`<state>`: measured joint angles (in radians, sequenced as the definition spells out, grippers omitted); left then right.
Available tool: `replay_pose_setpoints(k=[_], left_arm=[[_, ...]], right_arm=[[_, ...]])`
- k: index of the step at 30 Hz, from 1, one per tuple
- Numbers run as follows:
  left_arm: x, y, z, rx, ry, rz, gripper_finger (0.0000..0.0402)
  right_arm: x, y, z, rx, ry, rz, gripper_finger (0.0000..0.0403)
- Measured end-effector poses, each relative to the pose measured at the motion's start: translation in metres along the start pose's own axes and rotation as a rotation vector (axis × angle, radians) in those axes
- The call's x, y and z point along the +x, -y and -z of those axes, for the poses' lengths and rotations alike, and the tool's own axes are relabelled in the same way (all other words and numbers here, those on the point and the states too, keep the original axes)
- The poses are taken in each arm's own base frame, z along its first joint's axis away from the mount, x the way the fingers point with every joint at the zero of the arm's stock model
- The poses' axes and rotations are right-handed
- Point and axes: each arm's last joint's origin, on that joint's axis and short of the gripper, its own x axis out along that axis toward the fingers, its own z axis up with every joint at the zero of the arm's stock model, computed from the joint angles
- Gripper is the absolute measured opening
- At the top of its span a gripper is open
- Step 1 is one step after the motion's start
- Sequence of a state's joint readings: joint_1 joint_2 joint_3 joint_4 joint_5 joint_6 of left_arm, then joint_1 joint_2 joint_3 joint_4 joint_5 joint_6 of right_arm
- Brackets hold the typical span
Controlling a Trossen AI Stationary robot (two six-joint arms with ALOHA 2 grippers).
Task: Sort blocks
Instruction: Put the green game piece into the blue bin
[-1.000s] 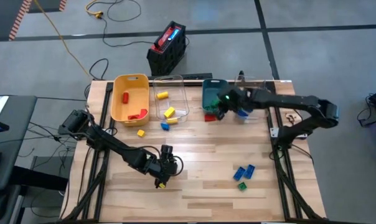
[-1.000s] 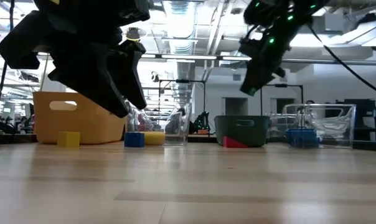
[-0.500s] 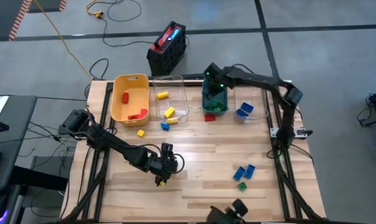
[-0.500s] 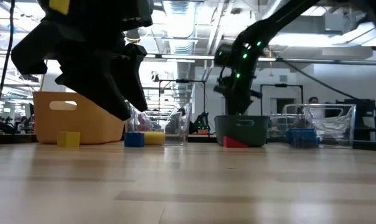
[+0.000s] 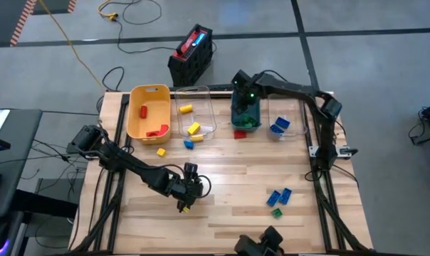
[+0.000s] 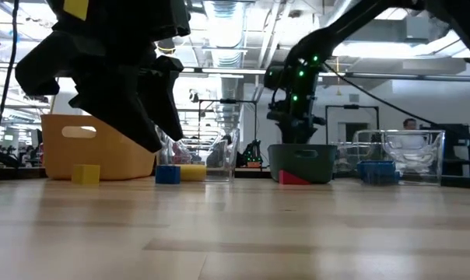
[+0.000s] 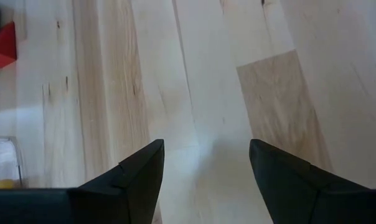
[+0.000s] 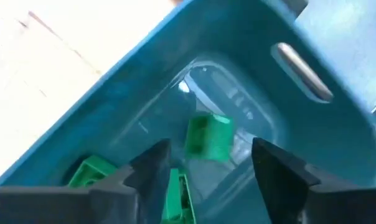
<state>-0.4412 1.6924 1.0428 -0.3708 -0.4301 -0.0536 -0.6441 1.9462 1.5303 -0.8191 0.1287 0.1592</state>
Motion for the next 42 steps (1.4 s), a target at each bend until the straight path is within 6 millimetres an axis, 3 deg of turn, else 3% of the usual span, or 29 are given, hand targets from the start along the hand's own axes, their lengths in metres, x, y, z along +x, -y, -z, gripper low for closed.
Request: replay_pose_setpoints(k=[4,8,11,15,21,25,28,37,42], left_arm=[[0.000,0.000,0.000,-0.017,0.000,0.000,0.0230],[-0.001,0.001,0.002,-0.027,-0.014,0.002,0.0230],[-0.002,0.004,0.002,-0.029,-0.013,0.007,0.0230],[-0.002,0.004,0.002,-0.058,-0.014,0.009,0.0230],[-0.004,0.009,0.003,-0.071,-0.015,0.016,0.0230],[-0.005,0.011,0.003,-0.069,-0.013,0.019,0.0230],[-0.005,0.011,0.003,-0.078,-0.013,0.020,0.0230],[-0.005,0.011,0.003,-0.074,-0.010,0.024,0.0230],[-0.007,0.011,-0.001,-0.075,0.000,0.026,0.0230]], right_arm=[[-0.031,-0.003,0.004,-0.037,0.035,-0.011,0.0247],[-0.083,-0.037,0.032,-0.233,0.045,-0.053,0.0247],[-0.114,-0.078,0.072,-0.405,0.043,-0.110,0.0246],[-0.141,-0.128,0.143,-0.588,0.053,-0.176,0.0245],[-0.163,-0.175,0.244,-0.615,0.027,-0.249,0.0245],[-0.166,-0.196,0.302,-0.633,-0.020,-0.252,0.0245],[-0.159,-0.209,0.330,-0.620,-0.075,-0.226,0.0245],[-0.139,-0.238,0.378,-0.668,-0.176,-0.257,0.0245],[-0.129,-0.243,0.395,-0.682,-0.216,-0.216,0.0245]])
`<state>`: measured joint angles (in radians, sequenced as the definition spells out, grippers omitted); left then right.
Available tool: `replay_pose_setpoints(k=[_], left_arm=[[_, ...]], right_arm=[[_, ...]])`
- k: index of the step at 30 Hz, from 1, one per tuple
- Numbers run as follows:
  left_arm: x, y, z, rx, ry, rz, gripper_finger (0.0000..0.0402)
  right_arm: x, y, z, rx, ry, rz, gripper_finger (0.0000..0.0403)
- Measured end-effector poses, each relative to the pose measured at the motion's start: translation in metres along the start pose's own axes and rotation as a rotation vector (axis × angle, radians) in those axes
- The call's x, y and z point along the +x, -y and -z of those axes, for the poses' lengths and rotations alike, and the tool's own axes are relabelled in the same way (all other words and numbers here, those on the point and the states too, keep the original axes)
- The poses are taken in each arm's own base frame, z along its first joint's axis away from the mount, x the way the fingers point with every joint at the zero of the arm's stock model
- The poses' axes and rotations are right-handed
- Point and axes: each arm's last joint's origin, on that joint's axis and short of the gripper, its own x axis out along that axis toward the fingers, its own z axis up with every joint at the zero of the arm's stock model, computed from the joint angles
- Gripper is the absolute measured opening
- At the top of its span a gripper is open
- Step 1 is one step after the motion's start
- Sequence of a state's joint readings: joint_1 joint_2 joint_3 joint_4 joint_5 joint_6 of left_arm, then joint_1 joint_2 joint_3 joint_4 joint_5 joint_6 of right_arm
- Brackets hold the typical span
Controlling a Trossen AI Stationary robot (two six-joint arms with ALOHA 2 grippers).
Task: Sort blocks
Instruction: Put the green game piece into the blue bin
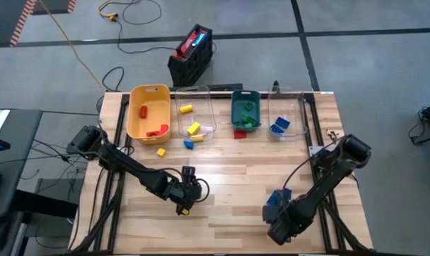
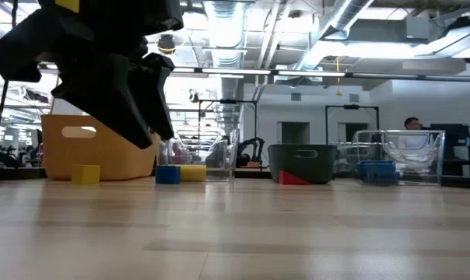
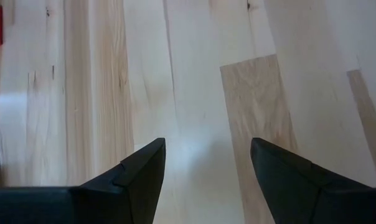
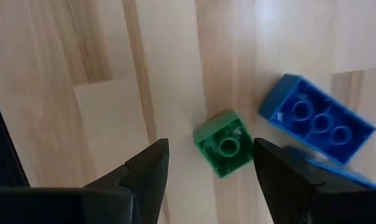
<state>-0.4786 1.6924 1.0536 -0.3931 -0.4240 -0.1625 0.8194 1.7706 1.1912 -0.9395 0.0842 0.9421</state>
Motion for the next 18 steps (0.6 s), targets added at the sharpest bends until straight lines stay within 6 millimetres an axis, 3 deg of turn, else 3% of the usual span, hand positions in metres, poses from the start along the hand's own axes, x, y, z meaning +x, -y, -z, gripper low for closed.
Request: replay_pose_setpoints(k=[18], left_arm=[[-0.002,0.000,-0.004,-0.006,0.005,0.003,0.0230]], right_arm=[[0.019,0.009,0.000,-0.107,-0.030,0.033,0.0245]])
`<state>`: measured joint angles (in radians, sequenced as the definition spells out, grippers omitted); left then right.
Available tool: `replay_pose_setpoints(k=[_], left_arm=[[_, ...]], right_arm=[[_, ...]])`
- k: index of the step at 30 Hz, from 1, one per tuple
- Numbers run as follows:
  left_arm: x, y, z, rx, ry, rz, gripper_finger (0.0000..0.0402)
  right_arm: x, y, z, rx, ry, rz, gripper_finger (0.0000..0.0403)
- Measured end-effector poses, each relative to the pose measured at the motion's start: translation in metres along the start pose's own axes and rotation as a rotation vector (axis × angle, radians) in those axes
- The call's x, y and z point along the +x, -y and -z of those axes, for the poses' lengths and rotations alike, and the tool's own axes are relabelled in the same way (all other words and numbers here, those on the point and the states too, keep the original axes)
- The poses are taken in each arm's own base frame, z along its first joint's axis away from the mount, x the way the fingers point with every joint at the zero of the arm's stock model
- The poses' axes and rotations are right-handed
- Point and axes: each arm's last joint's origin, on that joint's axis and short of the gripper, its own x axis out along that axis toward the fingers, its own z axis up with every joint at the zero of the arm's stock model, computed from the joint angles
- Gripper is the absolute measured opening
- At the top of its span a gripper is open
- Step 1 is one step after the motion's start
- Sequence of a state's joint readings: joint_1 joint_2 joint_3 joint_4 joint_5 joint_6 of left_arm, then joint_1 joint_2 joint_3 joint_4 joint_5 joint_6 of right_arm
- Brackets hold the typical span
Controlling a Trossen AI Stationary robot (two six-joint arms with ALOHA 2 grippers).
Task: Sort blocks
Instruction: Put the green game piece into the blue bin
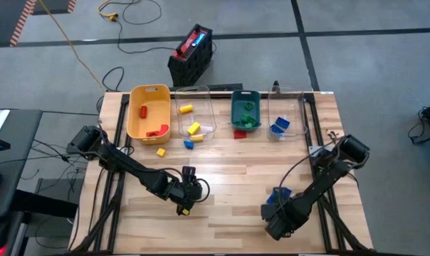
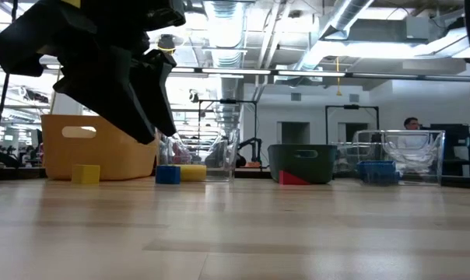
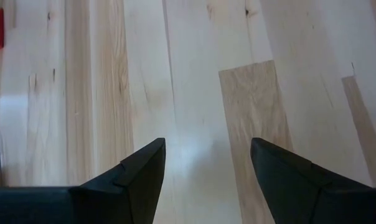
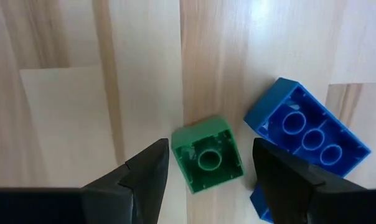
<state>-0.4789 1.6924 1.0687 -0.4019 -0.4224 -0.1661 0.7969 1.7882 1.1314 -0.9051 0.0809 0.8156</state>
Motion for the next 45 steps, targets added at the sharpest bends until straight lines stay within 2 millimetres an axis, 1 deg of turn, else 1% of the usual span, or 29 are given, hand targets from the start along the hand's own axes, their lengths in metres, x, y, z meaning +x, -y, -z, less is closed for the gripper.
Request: replay_pose_setpoints(k=[4,10,15,18,20,22,27,30,32,34,35,39,41,45], left_arm=[[0.000,0.000,0.001,0.001,-0.008,-0.001,0.0230],[0.000,0.000,0.001,-0.001,-0.008,-0.001,0.0230],[-0.001,0.001,0.001,0.002,-0.009,0.001,0.0230],[-0.001,0.003,0.002,0.006,-0.008,0.005,0.0230],[-0.001,0.003,0.002,0.007,-0.008,0.005,0.0230],[-0.001,0.003,0.002,0.007,-0.008,0.005,0.0230],[-0.001,0.003,0.002,0.006,-0.008,0.005,0.0230],[-0.002,0.004,0.002,-0.007,-0.013,0.006,0.0230],[-0.003,0.006,0.005,0.002,-0.031,0.007,0.0230],[-0.004,0.008,0.006,0.016,-0.032,-0.004,0.0230],[-0.005,0.009,0.006,0.024,-0.029,-0.022,0.0230],[-0.008,0.014,0.007,0.057,-0.011,-0.088,0.0230],[-0.009,0.016,0.008,0.063,-0.007,-0.091,0.0230],[-0.008,0.018,0.010,0.069,0.007,-0.103,0.0230]], right_arm=[[0.001,0.004,-0.002,-0.018,-0.006,0.012,0.0245],[0.001,0.005,-0.002,-0.041,-0.012,0.018,0.0245],[0.013,0.008,0.004,-0.040,-0.013,0.016,0.0243],[0.016,0.010,0.006,-0.040,-0.024,0.025,0.0234],[0.016,0.010,0.006,-0.047,-0.026,0.026,0.0220],[0.016,0.011,0.006,-0.056,-0.030,0.029,0.0197],[0.016,0.017,-0.002,-0.057,-0.025,0.019,0.0108],[0.014,0.021,-0.016,-0.060,0.017,-0.020,0.0103],[0.006,0.025,-0.030,-0.087,0.078,-0.042,0.0103],[-0.004,0.037,-0.040,-0.093,0.149,0.002,0.0103],[-0.007,0.046,-0.045,-0.085,0.168,0.036,0.0103],[-0.013,0.091,-0.065,-0.039,0.207,0.173,0.0103],[-0.019,0.119,-0.076,-0.021,0.225,0.211,0.0103],[-0.027,0.188,-0.097,0.070,0.286,0.240,0.0106]])
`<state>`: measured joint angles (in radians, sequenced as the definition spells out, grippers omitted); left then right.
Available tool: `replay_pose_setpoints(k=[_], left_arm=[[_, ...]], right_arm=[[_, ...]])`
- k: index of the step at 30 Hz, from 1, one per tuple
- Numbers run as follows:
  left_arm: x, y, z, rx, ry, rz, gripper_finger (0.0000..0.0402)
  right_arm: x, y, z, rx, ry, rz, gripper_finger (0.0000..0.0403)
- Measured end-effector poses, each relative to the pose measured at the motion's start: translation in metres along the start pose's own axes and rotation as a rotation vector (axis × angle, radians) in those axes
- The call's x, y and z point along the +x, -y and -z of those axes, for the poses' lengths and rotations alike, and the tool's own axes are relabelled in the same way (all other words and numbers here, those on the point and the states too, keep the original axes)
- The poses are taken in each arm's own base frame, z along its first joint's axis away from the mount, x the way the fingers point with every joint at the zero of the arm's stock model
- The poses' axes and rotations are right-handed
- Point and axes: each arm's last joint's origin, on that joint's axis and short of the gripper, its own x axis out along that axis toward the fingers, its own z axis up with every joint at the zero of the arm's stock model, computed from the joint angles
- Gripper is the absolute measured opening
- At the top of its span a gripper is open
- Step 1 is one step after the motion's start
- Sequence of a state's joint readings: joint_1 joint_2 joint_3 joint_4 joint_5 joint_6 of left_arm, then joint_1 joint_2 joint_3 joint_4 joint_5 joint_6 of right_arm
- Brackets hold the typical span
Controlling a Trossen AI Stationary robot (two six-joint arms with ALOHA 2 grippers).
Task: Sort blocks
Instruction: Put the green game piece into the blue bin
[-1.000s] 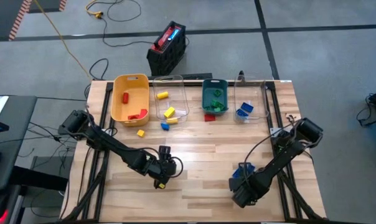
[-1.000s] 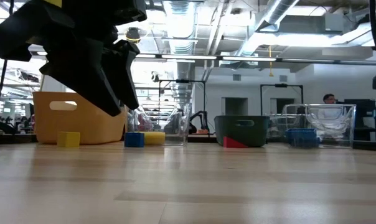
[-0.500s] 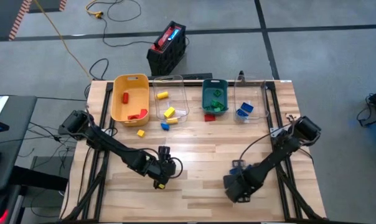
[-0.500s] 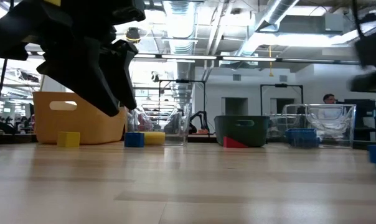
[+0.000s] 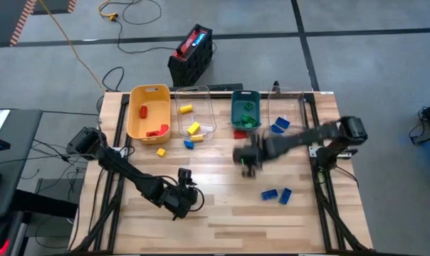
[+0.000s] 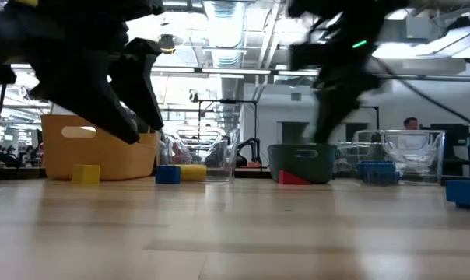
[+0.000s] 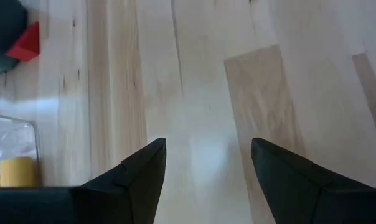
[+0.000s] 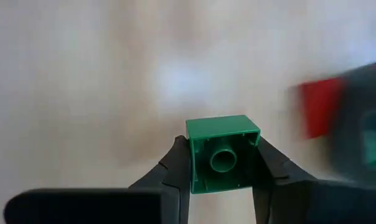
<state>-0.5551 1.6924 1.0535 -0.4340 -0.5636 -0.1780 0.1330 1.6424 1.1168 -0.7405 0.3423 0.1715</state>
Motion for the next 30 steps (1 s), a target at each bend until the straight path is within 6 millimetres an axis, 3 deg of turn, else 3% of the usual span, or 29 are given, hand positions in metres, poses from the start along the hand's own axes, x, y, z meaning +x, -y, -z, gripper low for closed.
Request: replay_pose_setpoints(k=[6,15,19,24,30], left_arm=[[0.004,0.006,0.017,0.015,-0.034,-0.006,0.0230],[0.005,0.012,0.029,0.014,-0.042,-0.028,0.0230],[0.003,0.014,0.028,0.008,-0.033,-0.024,0.0230],[0.003,0.016,0.026,-0.002,-0.012,-0.018,0.0230],[0.002,0.017,0.027,-0.004,-0.013,-0.015,0.0230]], right_arm=[[0.020,0.107,-0.012,0.310,0.093,-0.031,0.0106],[0.036,0.197,-0.009,0.549,0.143,0.097,0.0106],[0.042,0.218,-0.010,0.592,0.115,0.122,0.0106],[0.067,0.231,-0.010,0.638,0.041,0.120,0.0120],[0.095,0.243,-0.012,0.652,-0.060,0.114,0.0188]])
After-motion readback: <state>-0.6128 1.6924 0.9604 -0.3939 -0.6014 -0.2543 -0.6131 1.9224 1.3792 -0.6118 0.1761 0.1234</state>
